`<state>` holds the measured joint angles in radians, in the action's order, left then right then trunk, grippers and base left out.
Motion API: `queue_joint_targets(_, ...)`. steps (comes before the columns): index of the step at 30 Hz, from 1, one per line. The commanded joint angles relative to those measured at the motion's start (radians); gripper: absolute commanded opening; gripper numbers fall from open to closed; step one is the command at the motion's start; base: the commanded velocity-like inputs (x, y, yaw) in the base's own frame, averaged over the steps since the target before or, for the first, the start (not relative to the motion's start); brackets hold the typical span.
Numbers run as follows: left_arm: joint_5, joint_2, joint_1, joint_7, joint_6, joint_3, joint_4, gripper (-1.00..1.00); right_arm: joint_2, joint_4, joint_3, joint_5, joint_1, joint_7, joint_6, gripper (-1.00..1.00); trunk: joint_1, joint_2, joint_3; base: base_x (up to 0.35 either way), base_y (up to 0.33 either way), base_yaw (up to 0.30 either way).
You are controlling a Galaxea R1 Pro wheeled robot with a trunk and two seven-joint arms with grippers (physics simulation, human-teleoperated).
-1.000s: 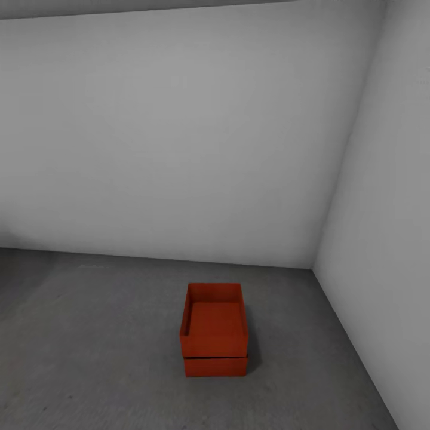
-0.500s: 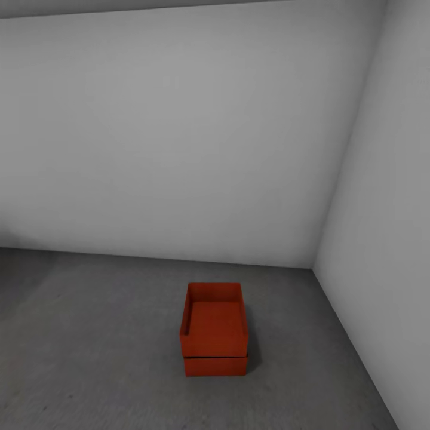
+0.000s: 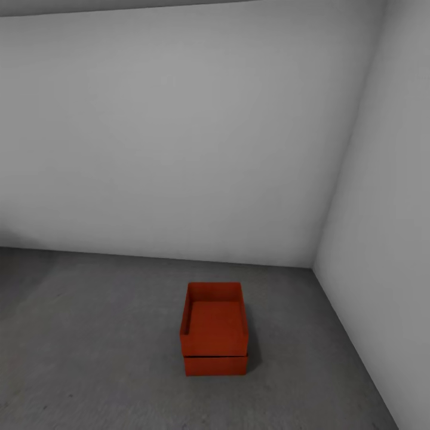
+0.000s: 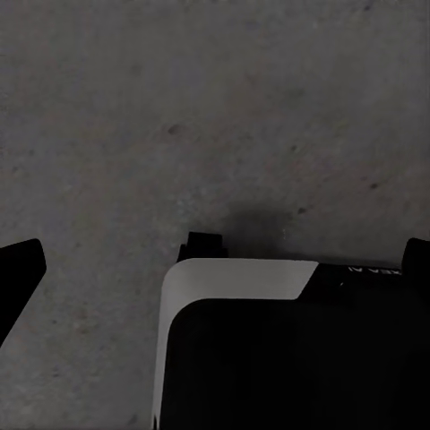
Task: Move the two storage containers from the living room to the garage. In the garage, place one container on the floor and stack the other container on top of it (either order is fine).
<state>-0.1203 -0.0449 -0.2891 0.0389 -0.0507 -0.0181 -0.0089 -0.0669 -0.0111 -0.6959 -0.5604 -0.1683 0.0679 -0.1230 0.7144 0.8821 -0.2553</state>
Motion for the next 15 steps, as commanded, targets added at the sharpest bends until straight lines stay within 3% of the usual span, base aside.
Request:
queue_joint_targets(1,-0.011,0.000,-0.001,0.004,-0.003,-0.002,0.001,1.00,-0.001,-0.001,-0.008,-0.008,-0.001,0.002,-0.003,1.00,0.000,0.001,-0.001,0.000,0.000,0.000)
queue_joint_targets(15,-0.014,-0.001,-0.001,0.004,-0.003,-0.002,0.000,1.00,0.000,0.000,-0.012,-0.003,0.000,0.008,-0.002,1.00,0.000,0.001,-0.001,0.000,0.000,0.000)
